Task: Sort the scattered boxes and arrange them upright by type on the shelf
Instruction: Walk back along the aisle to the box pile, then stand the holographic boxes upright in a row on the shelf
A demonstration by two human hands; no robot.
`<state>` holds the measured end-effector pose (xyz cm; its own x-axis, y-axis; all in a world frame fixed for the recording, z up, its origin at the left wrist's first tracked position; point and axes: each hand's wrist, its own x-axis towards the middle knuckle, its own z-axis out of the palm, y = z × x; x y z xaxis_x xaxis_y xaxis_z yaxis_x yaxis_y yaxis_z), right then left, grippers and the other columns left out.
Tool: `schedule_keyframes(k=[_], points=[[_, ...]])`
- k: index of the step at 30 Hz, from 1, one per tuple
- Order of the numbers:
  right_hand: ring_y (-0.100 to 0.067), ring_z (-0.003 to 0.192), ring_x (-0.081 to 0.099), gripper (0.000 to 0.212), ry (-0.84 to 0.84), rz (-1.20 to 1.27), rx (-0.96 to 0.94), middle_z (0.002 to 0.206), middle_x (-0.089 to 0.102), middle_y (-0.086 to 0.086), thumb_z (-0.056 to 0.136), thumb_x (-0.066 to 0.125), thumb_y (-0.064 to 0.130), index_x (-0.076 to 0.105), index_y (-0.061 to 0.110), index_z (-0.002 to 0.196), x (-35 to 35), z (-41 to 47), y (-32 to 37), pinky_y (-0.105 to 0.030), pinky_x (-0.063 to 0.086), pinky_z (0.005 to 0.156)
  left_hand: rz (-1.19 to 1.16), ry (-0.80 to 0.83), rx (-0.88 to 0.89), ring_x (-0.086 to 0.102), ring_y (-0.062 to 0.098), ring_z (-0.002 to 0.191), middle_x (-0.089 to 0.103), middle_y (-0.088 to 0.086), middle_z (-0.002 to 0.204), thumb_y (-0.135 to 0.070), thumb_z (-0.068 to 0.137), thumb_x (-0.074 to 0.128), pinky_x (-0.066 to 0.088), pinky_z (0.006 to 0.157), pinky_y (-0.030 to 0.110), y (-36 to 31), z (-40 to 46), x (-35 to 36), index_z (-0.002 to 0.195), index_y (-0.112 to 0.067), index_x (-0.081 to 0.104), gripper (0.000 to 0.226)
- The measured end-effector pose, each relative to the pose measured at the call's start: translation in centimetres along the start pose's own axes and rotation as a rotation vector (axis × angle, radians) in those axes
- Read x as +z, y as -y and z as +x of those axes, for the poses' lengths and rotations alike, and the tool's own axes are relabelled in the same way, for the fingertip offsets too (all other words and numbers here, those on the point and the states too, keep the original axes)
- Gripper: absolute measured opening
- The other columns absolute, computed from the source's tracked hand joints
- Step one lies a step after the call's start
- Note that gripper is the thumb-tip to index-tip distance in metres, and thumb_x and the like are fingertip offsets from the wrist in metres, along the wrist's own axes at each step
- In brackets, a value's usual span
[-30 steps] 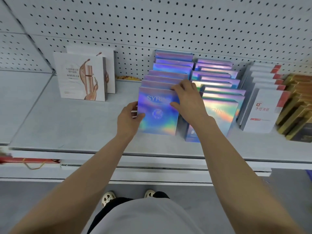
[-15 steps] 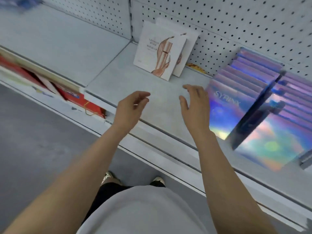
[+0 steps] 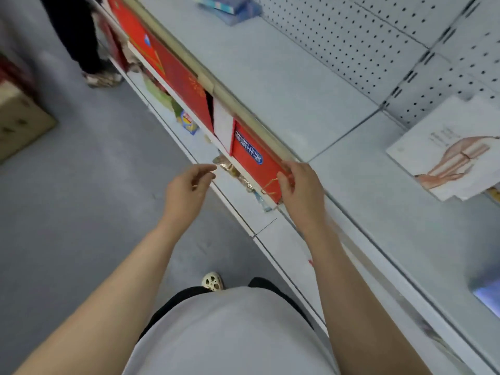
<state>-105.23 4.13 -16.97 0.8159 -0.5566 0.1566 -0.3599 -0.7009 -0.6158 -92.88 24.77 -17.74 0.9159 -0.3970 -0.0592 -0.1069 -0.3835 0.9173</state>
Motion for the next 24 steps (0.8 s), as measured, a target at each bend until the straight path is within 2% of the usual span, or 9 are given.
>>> schedule_keyframes(k=[4, 8, 13, 19, 24], points=[[-0.02, 0.106, 0.058, 0.031, 0.103, 0.038, -0.073, 0.116, 0.063, -0.003, 0.099, 0.054, 0.027, 0.06, 0.015, 0.127, 5.6, 3.5, 4.8, -0.034, 0.047, 0.09, 0.017, -0.069, -0.082, 0.066, 0.006, 0.084, 0.068, -0.019, 0.087, -0.016, 0.095, 0.057, 0.053, 0.086, 0.031, 3.7, 3.5, -5.8, 0.098, -0.038, 0.064, 0.024], [-0.017, 0.1, 0.056, 0.029, 0.217, 0.009, -0.125, 0.108, 0.063, 0.0, 0.099, 0.054, 0.028, 0.06, 0.018, 0.125, 10.1, 7.1, 7.5, -0.032, 0.045, 0.086, 0.041, -0.102, -0.176, 0.068, 0.016, 0.089, 0.07, -0.008, 0.089, -0.014, 0.095, 0.057, 0.052, 0.087, 0.034, 6.6, 6.2, -9.4, 0.101, -0.032, 0.065, 0.021], [-0.02, 0.107, 0.057, 0.031, 0.34, 0.011, -0.166, 0.116, 0.063, -0.003, 0.101, 0.05, 0.032, 0.059, 0.018, 0.127, 15.9, 13.4, 10.0, -0.038, 0.047, 0.09, 0.059, -0.113, -0.261, 0.067, 0.016, 0.09, 0.071, 0.0, 0.096, -0.014, 0.096, 0.056, 0.049, 0.084, 0.025, 8.8, 11.4, -12.2, 0.107, -0.023, 0.067, 0.018], [-0.021, 0.108, 0.057, 0.033, 0.426, 0.038, -0.2, 0.115, 0.063, -0.004, 0.1, 0.053, 0.029, 0.059, 0.016, 0.13, 22.7, 24.8, 13.8, -0.036, 0.046, 0.093, 0.09, -0.165, -0.311, 0.067, 0.013, 0.093, 0.071, -0.003, 0.098, -0.016, 0.096, 0.056, 0.048, 0.085, 0.023, 10.1, 22.6, -16.3, 0.106, -0.027, 0.066, 0.019], [-0.025, 0.105, 0.057, 0.032, 0.492, 0.065, -0.253, 0.112, 0.064, -0.008, 0.099, 0.055, 0.025, 0.06, 0.013, 0.128, 26.9, 35.3, 18.0, -0.043, 0.048, 0.092, 0.127, -0.228, -0.327, 0.065, 0.011, 0.094, 0.069, -0.01, 0.097, -0.019, 0.096, 0.056, 0.045, 0.081, 0.02, 9.1, 33.2, -20.5, 0.107, -0.028, 0.066, 0.018]])
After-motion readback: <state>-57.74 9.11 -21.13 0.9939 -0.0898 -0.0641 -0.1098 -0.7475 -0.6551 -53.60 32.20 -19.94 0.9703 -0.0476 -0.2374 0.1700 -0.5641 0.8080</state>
